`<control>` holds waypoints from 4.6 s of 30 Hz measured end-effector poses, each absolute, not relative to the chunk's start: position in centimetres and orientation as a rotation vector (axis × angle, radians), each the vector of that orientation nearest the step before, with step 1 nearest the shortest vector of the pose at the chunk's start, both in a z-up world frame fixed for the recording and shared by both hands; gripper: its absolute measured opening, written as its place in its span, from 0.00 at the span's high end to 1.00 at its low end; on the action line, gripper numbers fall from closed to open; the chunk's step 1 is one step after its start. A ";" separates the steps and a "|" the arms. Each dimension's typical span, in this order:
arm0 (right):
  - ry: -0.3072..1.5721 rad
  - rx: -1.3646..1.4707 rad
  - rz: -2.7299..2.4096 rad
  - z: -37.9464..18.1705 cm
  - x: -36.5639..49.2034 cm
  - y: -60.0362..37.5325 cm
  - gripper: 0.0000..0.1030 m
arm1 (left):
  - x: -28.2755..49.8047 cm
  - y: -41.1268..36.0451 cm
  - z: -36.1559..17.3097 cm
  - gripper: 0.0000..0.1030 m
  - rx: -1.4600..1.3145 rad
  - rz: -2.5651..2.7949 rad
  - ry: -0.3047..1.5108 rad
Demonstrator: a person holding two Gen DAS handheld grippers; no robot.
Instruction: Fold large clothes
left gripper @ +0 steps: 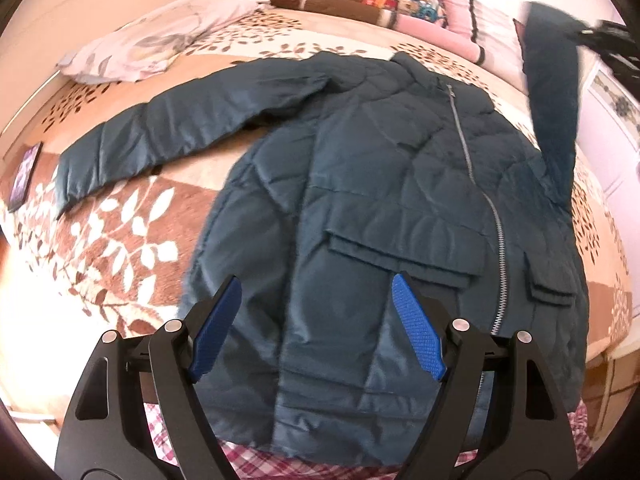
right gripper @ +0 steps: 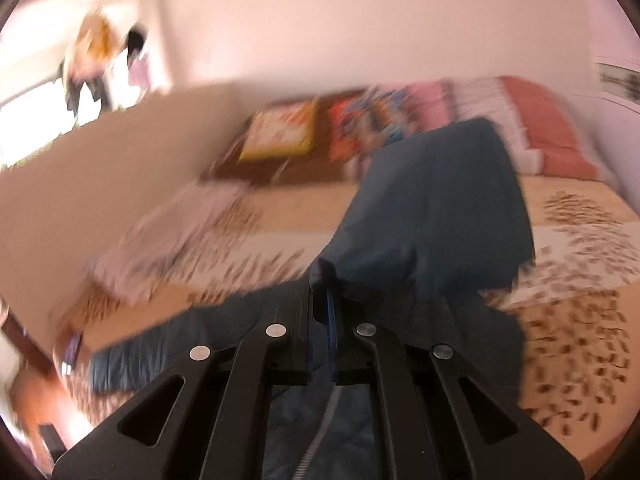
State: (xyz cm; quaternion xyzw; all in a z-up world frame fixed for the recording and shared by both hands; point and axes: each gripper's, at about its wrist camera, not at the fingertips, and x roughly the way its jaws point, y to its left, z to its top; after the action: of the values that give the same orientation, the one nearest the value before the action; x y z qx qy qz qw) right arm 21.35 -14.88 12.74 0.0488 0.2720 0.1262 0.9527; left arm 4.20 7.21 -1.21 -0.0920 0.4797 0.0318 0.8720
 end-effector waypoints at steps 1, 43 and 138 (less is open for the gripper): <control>0.590 0.082 0.272 11.4 22.3 -13.3 0.94 | 4.2 7.7 -1.4 0.25 -0.199 0.071 1.005; 0.926 0.265 0.107 -3.7 6.5 -25.0 0.30 | 26.3 5.4 -3.9 0.26 -0.475 0.014 1.050; 1.030 0.078 0.156 -5.7 5.8 -17.1 0.21 | 8.7 20.4 -6.2 0.27 -0.479 0.351 0.971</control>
State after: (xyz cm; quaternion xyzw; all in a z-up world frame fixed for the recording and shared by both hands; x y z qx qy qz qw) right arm 5.79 -17.11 -5.67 0.0374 0.4921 0.0743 0.8666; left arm 8.65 20.45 -6.20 -0.2268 0.4599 0.1662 0.8423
